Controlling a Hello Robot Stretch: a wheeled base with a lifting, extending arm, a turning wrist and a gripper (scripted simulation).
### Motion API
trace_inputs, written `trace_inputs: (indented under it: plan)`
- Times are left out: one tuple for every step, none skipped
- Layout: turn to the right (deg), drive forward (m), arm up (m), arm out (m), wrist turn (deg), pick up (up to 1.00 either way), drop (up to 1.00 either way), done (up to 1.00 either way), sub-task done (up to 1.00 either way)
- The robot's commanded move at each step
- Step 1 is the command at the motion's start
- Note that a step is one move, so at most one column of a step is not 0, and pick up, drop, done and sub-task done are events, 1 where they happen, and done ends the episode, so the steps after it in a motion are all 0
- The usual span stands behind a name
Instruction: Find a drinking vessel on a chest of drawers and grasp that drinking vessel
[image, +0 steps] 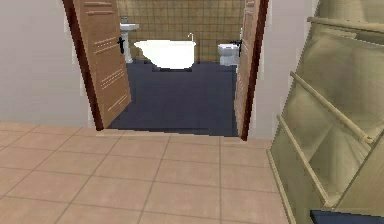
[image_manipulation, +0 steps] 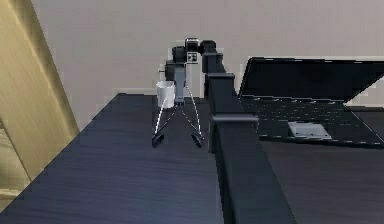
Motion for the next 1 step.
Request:
trace_inputs:
  plan:
    - [0.0, 0.0, 0.0, 0.0, 45.0, 0.0, 0.0, 0.0, 0.0]
